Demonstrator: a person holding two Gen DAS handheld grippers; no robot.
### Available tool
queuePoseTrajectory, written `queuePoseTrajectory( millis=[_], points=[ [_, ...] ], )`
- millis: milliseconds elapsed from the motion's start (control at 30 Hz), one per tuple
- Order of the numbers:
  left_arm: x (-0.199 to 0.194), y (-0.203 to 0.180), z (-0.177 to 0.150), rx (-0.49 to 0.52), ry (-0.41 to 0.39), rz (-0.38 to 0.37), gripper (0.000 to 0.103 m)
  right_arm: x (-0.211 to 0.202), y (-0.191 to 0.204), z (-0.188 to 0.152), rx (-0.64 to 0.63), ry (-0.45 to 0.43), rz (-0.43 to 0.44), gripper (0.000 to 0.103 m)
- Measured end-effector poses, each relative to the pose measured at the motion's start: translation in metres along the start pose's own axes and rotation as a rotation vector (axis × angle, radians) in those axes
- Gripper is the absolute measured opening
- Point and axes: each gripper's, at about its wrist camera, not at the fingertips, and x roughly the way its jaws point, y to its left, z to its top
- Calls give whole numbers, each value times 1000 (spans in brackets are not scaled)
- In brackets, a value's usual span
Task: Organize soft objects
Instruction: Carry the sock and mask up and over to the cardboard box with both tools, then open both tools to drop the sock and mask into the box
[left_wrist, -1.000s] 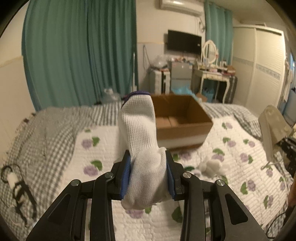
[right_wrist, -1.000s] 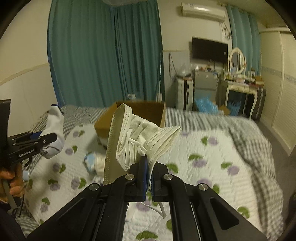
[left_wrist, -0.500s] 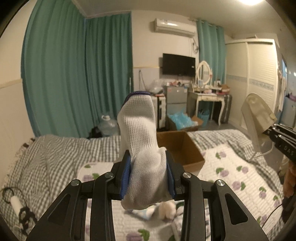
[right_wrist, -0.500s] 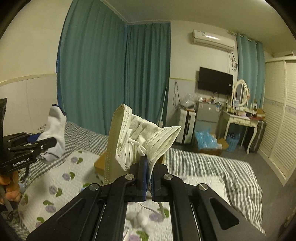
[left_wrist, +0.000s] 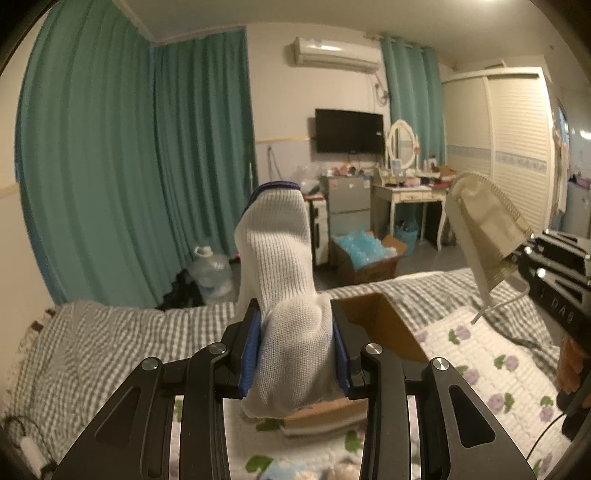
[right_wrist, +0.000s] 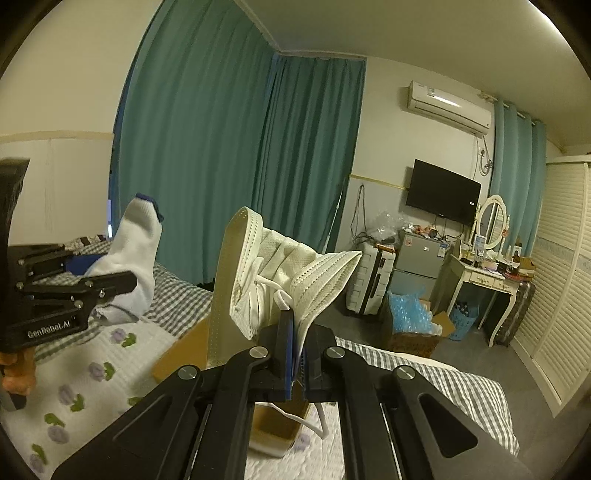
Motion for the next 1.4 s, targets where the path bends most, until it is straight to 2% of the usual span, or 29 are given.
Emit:
queuePoseTrajectory(
  millis=[233, 533, 633, 800, 933, 1100, 1167, 1200, 1233, 1267, 1300, 1367, 1400],
  points=[
    [61, 2, -1, -23, 77, -10, 34, 73, -5, -20, 11, 94, 36, 3],
    [138, -2, -32, -46, 242, -37, 34, 151, -7, -67, 18, 265, 75, 3],
    [158, -3, -44, -54, 286, -42, 34, 175, -2, -89, -1, 342, 60, 3],
    [179, -11, -63, -30, 353, -48, 34, 193, 2, -111, -17, 411, 64, 3],
    [195, -16, -77, -4, 428, -21, 37, 203, 8, -127, -42, 470, 71, 3],
    [195, -22, -77, 25, 424, -19, 43, 209, 18, -134, -90, 490, 61, 4],
    [195, -22, -76, 22, 430, -28, 45, 207, 21, -134, -92, 484, 58, 9],
    [195, -21, -76, 17, 432, -34, 46, 205, 21, -133, -92, 474, 56, 17],
    [193, -21, -75, 10, 433, -40, 49, 203, 20, -130, -91, 461, 57, 28],
    [193, -19, -74, 5, 432, -42, 53, 202, 18, -126, -90, 451, 55, 36],
    [190, -18, -72, -5, 423, 9, 56, 199, 18, -123, -88, 441, 53, 44],
    [183, -15, -65, -11, 393, 20, 69, 189, 16, -117, -77, 414, 47, 50],
    [179, -13, -60, -15, 375, 23, 71, 184, 14, -112, -72, 401, 42, 51]
  ],
)
